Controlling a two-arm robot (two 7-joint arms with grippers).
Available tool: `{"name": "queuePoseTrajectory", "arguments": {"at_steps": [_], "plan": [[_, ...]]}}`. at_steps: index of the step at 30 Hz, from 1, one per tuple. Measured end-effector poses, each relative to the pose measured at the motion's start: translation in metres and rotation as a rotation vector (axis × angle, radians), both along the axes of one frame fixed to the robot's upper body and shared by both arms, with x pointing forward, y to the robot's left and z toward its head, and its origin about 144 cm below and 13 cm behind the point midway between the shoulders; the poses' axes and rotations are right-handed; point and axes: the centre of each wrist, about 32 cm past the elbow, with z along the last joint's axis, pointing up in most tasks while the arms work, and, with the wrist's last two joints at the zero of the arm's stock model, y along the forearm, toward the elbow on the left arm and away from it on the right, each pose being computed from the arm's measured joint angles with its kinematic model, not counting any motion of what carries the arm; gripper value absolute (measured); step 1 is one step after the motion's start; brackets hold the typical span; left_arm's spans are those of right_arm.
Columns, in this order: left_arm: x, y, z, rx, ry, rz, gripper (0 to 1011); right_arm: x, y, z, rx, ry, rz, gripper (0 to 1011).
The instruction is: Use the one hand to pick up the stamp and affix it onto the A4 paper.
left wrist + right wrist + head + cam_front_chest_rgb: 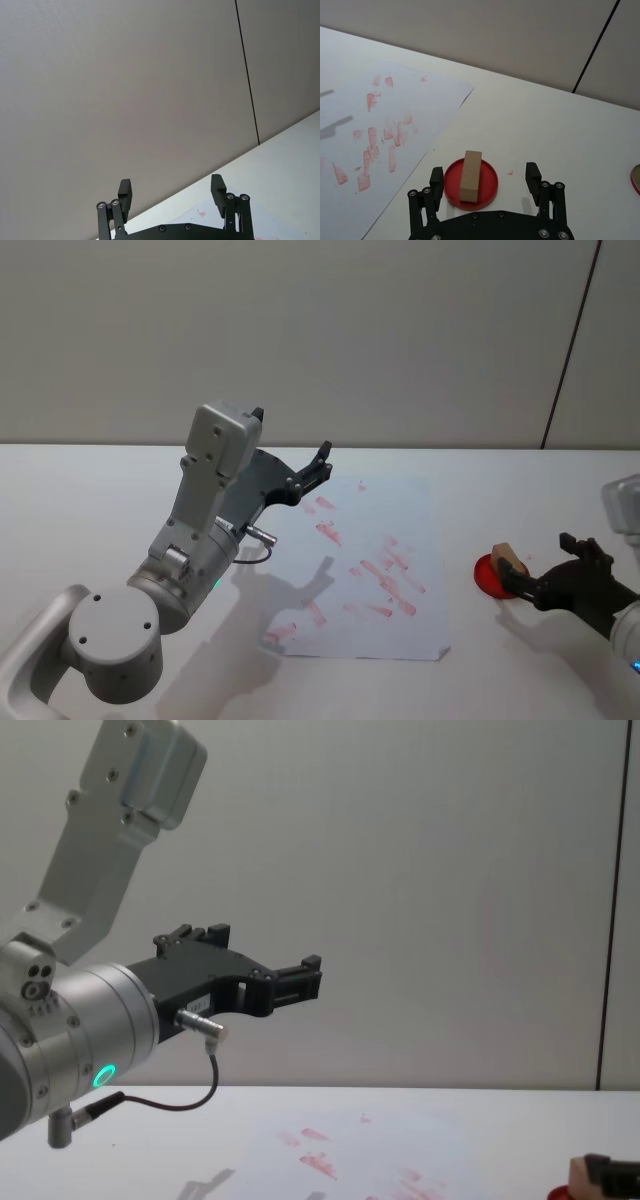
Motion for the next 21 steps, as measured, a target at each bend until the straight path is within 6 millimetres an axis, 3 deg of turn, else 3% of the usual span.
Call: {"name": "queuePoseTrajectory", "arguments": {"at_steps": [21], "plan": [[0.000, 0.000, 0.000, 0.000, 0.000, 0.000, 1003, 0.019, 0.017, -0.020, -0.026, 0.049, -0.004, 1001]]}}
